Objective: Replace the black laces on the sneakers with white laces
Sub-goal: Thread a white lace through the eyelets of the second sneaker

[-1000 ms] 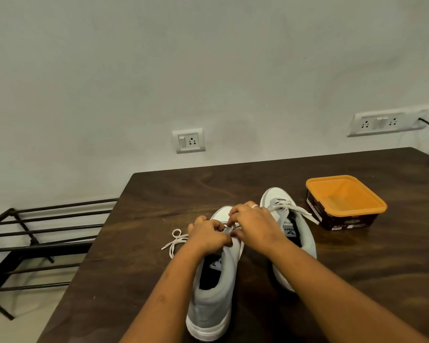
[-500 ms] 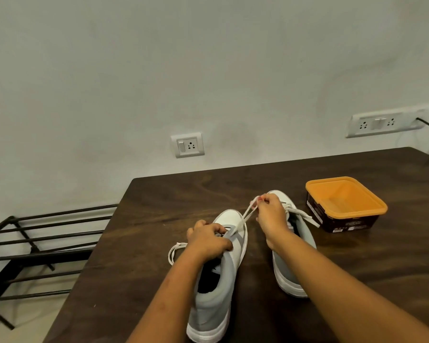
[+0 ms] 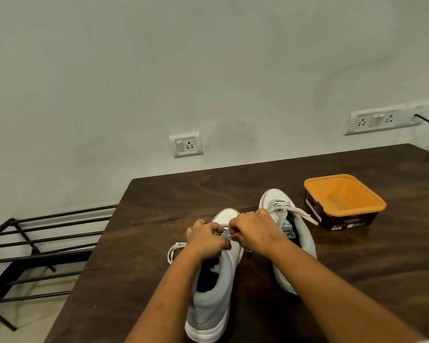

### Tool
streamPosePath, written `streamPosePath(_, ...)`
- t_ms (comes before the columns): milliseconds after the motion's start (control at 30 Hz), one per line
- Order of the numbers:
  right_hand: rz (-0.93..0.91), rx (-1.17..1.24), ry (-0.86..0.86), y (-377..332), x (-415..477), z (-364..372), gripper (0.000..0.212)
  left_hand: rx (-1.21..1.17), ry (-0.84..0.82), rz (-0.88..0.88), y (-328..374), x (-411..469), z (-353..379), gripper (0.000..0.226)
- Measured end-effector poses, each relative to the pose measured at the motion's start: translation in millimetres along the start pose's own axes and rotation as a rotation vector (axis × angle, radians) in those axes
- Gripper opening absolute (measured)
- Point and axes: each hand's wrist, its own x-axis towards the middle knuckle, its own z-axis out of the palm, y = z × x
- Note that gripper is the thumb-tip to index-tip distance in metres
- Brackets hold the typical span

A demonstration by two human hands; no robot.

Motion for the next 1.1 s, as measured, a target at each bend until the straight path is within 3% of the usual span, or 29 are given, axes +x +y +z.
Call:
streamPosePath(133, 0.143, 0.316, 0.164, 3, 4, 1, 0.014, -0.025, 0.005, 0.000, -2, 0, -2, 0.037)
streamPosePath(267, 0.519, 1.295, 0.503, 7, 13, -19, 0.019, -0.036, 0.036, 0.004, -4, -2, -3, 0.032)
streamPosePath(333, 0.586, 1.746, 0.497, 7, 12, -30, 0.019, -0.042, 0.029, -0.006, -3, -2, -3, 0.029)
streamPosePath(400, 0.574, 1.938, 0.417, 10, 9, -38, 0.019, -0.035, 0.028, -0.007, -4, 0, -3, 0.029)
streamPosePath(467, 0.526, 1.774, 0.282, 13, 8, -39, 0.020, -0.022, 0.027, -0.011, -4, 1, -2, 0.030)
streamPosePath(567, 0.336, 0.963, 0.051, 16, 7, -31, 0.017, 0.010, 0.033, -0.014, -4, 1, -1, 0.034)
streamPosePath(633, 0.212, 0.555, -0.150, 13, 6, -20, 0.012, 0.036, 0.028, -0.017, -4, 2, -1, 0.035)
streamPosePath(700, 0.168, 0.337, -0.299, 4, 3, -15, 0.013, 0.060, 0.015, -0.016, -5, 2, -2, 0.039)
streamPosePath(800, 0.184, 0.111, -0.274, -6, 2, -11, 0.025, 0.056, 0.023, -0.014, -6, 2, -3, 0.041)
streamPosePath(867, 0.159, 0.120, -0.248, -7, 4, -12, 0.018, 0.045, 0.021, -0.022, -6, 2, -3, 0.041)
streamPosePath(900, 0.144, 0.240, -0.259, -4, 4, -14, 0.014, 0.049, 0.017, -0.026, -7, 2, -4, 0.041)
streamPosePath(1033, 0.186, 1.037, -0.223, 10, 3, -31, 0.024, 0.092, -0.017, -0.023, -8, 2, -7, 0.043)
streamPosePath(1100, 0.213, 1.262, -0.141, 15, 3, -33, 0.037, 0.084, -0.040, -0.008, -8, 1, -9, 0.042)
